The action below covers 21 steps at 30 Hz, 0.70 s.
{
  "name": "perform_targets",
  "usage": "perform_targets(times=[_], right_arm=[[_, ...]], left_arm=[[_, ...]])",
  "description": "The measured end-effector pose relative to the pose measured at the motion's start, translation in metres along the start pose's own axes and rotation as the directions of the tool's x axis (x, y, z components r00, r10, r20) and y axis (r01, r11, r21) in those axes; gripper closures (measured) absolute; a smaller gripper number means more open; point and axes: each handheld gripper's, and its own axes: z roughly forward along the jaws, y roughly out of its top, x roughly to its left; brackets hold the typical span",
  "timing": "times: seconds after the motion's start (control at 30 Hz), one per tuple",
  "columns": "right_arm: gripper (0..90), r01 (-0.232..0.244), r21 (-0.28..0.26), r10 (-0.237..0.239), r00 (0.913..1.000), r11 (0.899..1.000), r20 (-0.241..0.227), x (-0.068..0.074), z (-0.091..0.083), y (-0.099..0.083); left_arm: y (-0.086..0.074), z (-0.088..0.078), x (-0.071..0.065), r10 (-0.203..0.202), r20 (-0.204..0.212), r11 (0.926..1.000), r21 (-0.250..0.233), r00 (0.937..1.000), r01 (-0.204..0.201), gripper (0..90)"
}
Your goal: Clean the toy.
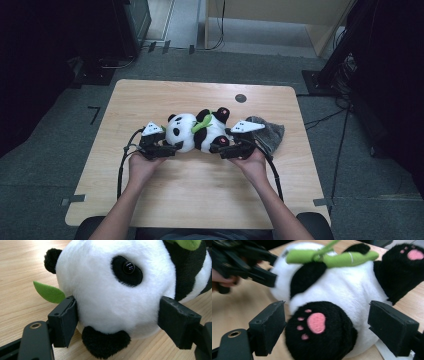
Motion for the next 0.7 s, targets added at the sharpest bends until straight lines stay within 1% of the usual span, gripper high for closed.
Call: perform_targets(times=[0.03, 0.07, 0.13, 0.17, 0.2, 0.23, 0.27, 0.3, 0.33, 0.37, 0.4, 0.43, 0.47, 0.5, 0.53, 0.57, 0.6, 0.63, 0.67, 0.7], right_arm=[[15.1, 0.005, 0.008, -0.005, 0.9999, 1.0, 0.009, -0.001, 0.004, -0.001], [15.1, 0.005, 0.008, -0.005, 0.9999, 1.0, 0.009, -0.001, 0.004, -0.001], [14.7, 0.011, 0.017, -0.011, 0.9999, 1.0, 0.013, -0.002, 0.012, -0.003], [13.2, 0.033, 0.014, -0.033, 0.9991, 0.999, 0.026, -0.001, 0.019, -0.005], [13.2, 0.033, 0.014, -0.033, 0.9991, 0.999, 0.026, -0.001, 0.019, -0.005], [13.1, 0.046, 0.009, -0.046, 0.9984, 0.999, 0.032, -0.001, 0.021, -0.006], [13.9, 0.049, 0.007, -0.049, 0.9981, 0.999, 0.038, -0.001, 0.022, -0.006], [17.1, 0.069, 0.012, -0.069, 0.9952, 0.998, 0.069, 0.0, 0.024, -0.006], [17.1, 0.069, 0.012, -0.069, 0.9952, 0.998, 0.069, 0.0, 0.024, -0.006], [19.0, 0.089, 0.016, -0.09, 0.9923, 0.996, 0.085, 0.001, 0.026, -0.006], [25.9, 0.106, 0.009, -0.106, 0.9891, 0.994, 0.102, 0.001, 0.027, -0.007], [25.9, 0.106, 0.009, -0.106, 0.9891, 0.994, 0.102, 0.001, 0.027, -0.007], [37.9, 0.119, 0.011, -0.12, 0.9856, 0.993, 0.119, 0.0, 0.027, -0.007], [37.9, 0.119, 0.011, -0.12, 0.9856, 0.993, 0.119, 0.0, 0.027, -0.007], [48.5, 0.091, 0.021, -0.093, 0.989, 0.996, 0.115, -0.001, 0.025, -0.004], [48.5, 0.091, 0.021, -0.093, 0.989, 0.996, 0.115, -0.001, 0.025, -0.004], [54.0, 0.072, 0.023, -0.074, 0.9905, 0.997, 0.116, -0.002, 0.019, 0.003], [54.0, 0.072, 0.023, -0.074, 0.9905, 0.997, 0.116, -0.002, 0.019, 0.003], [54.8, 0.058, 0.022, -0.06, 0.9919, 0.998, 0.112, -0.003, 0.017, 0.006], [55.3, 0.036, 0.019, -0.037, 0.994, 0.999, 0.103, -0.005, 0.013, 0.01]], left_arm=[[0.001, 0.0, 0.0, 0.0, -0.001, 1.0, 0.003, 1.0, 0.0, 21.1], [0.001, 0.0, 0.0, 0.001, -0.001, 1.0, 0.003, 1.0, -0.001, 21.1], [0.003, 0.001, 0.001, -0.007, 0.002, 1.0, 0.0, 1.0, 0.007, 21.0], [0.003, 0.002, 0.002, -0.013, 0.004, 0.9999, 0.001, 0.9999, 0.013, 20.6], [0.004, 0.003, 0.003, -0.025, 0.009, 0.9997, -0.003, 0.9997, 0.025, 20.6], [0.005, 0.003, 0.004, -0.034, 0.016, 0.9994, -0.004, 0.9993, 0.034, 20.5], [0.005, 0.004, 0.005, -0.052, 0.026, 0.9986, -0.008, 0.9983, 0.052, 20.5], [0.006, 0.004, 0.006, -0.061, 0.029, 0.9981, -0.011, 0.9977, 0.061, 20.4], [0.006, 0.004, 0.006, -0.072, 0.035, 0.9973, -0.011, 0.9968, 0.072, 20.4], [0.007, 0.005, 0.007, -0.076, 0.034, 0.997, -0.012, 0.9965, 0.077, 20.3], [0.008, 0.005, 0.007, -0.077, 0.032, 0.9969, -0.011, 0.9965, 0.078, 20.1], [0.008, 0.006, 0.007, -0.075, 0.029, 0.9971, -0.01, 0.9968, 0.075, 20.1], [0.008, 0.006, 0.006, -0.069, 0.025, 0.9975, -0.009, 0.9973, 0.07, 19.7], [0.009, 0.006, 0.006, -0.062, 0.021, 0.998, -0.01, 0.9978, 0.063, 19.7], [0.01, 0.006, 0.006, -0.038, 0.013, 0.9991, -0.02, 0.9992, 0.038, 19.2], [0.01, 0.006, 0.006, -0.038, 0.013, 0.9991, -0.02, 0.9992, 0.038, 18.8], [0.011, 0.005, 0.005, -0.028, 0.017, 0.9991, -0.033, 0.9995, 0.028, 18.1], [0.012, 0.003, 0.005, -0.017, 0.018, 0.9991, -0.038, 0.9997, 0.018, 18.1], [0.013, 0.001, 0.003, 0.0, 0.02, 0.9984, -0.056, 0.9998, 0.001, 17.6], [0.014, -0.002, 0.001, 0.026, 0.024, 0.9967, -0.077, 0.9994, -0.024, 16.8]])
